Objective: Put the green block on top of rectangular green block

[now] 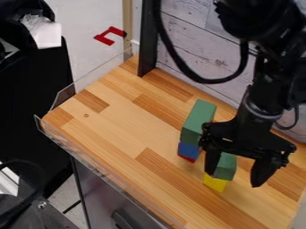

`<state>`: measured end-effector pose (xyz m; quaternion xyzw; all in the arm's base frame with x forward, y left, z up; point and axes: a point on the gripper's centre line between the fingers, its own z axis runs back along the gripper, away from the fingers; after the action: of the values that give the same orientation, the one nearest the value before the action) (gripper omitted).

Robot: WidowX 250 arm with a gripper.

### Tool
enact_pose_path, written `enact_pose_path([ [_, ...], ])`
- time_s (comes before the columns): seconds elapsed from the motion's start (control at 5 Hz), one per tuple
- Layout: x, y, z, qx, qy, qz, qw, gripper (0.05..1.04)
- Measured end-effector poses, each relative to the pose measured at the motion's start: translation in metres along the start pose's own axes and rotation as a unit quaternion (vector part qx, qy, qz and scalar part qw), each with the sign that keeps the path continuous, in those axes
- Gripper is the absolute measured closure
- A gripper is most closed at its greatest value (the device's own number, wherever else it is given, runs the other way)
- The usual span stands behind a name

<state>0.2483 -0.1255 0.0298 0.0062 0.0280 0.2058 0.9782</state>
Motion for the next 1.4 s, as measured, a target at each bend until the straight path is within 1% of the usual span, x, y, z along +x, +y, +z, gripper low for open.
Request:
enact_pose_path([
  [0.2, 0.006, -0.001, -0.006, -0.008, 0.006, -0.001, 1.0000, 0.083],
  [0.4, 0.009, 0.000, -0.012, -0.007, 0.009, -0.001, 0.9999, 0.083],
  [0.6, 0.011, -0.001, -0.012, -0.013, 0.005, -0.001, 0.9999, 0.084],
  [0.8, 0.016, 0.000, -0.014, -0.026, 0.000, 0.010, 0.9996, 0.116],
  [1.0, 0.018, 0.004, -0.018, -0.032, -0.002, 0.016, 0.9994, 0.394],
  [1.2, 0.018, 0.004, -0.018, -0.033, -0.001, 0.015, 0.9993, 0.536],
  [1.4, 0.016, 0.006, -0.019, -0.028, 0.005, 0.009, 0.9995, 0.536],
])
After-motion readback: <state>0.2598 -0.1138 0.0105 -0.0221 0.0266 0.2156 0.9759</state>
